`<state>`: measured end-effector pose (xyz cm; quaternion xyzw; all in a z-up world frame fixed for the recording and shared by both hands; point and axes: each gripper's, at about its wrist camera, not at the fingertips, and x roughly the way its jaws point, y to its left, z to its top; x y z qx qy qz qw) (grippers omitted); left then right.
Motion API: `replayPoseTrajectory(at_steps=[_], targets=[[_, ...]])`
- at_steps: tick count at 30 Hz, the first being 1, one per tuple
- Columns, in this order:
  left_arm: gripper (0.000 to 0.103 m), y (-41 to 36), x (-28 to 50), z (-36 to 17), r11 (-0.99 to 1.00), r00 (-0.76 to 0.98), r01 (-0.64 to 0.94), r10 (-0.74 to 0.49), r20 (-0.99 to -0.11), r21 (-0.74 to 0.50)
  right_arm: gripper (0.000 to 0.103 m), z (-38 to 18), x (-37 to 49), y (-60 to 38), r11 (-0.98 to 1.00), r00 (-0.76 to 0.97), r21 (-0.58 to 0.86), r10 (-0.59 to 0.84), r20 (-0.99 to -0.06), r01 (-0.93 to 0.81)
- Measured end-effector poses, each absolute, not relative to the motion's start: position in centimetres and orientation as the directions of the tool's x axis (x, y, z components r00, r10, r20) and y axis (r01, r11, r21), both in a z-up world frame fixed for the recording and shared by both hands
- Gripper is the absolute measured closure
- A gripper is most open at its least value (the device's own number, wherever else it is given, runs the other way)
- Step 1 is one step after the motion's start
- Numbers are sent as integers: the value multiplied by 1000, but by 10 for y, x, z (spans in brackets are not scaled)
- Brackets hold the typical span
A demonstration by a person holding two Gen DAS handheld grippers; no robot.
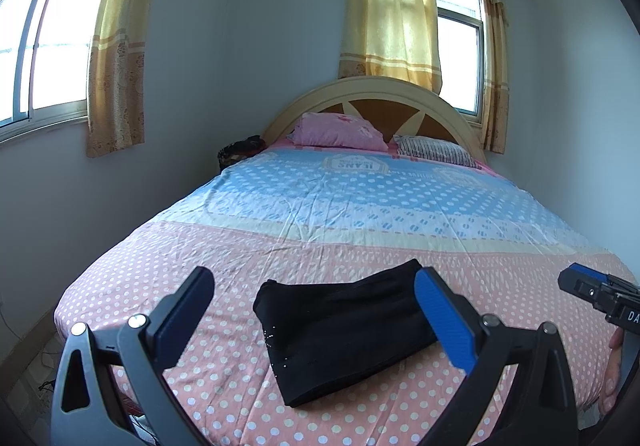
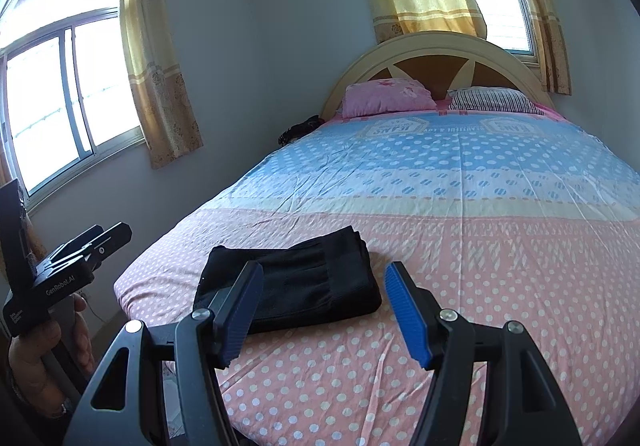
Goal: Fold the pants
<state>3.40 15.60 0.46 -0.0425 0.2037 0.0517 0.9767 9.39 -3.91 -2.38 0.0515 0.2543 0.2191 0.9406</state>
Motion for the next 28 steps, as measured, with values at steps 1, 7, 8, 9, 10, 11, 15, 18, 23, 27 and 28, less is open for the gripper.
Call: replayPoseTrajectory(at_steps=[1, 7, 8, 9, 10, 11, 15, 18, 23, 27, 28], targets=[[0, 155, 34, 5, 991, 912, -117, 84, -401, -59, 38, -23, 93, -39, 899, 775, 206, 437, -456, -386], [0, 152, 31, 10, 992, 920, -113, 82, -384, -58, 38, -20, 89, -38, 899, 781, 192, 437, -447, -393], [0, 151, 30, 12, 992, 923, -116, 86, -375, -57, 38, -20, 88, -38, 899, 781, 190, 437, -446, -394], [0, 151, 30, 12, 991, 924, -122, 93, -370, -56, 38, -20, 88, -38, 899, 781, 188, 437, -447, -395], [0, 150, 29, 14, 990, 926, -130, 101, -364, -55, 38, -20, 88, -37, 899, 781, 185, 436, -447, -396], [0, 150, 29, 15, 990, 927, -131, 102, -362, -57, 38, -20, 88, -36, 899, 781, 183, 436, -447, -397], [0, 149, 27, 16, 990, 933, -131, 102, -344, -61, 38, -21, 86, -35, 900, 783, 179, 435, -446, -398], [0, 148, 28, 16, 989, 934, -136, 109, -340, -54, 38, -23, 86, -35, 901, 781, 177, 432, -451, -396], [0, 149, 33, 11, 987, 924, -154, 125, -361, -54, 38, -26, 87, -37, 902, 776, 177, 430, -462, -394], [0, 150, 33, 5, 986, 921, -155, 124, -368, -55, 38, -28, 86, -39, 905, 777, 172, 423, -466, -390], [0, 150, 34, 3, 986, 919, -155, 125, -374, -53, 38, -29, 85, -41, 906, 778, 172, 421, -467, -387]])
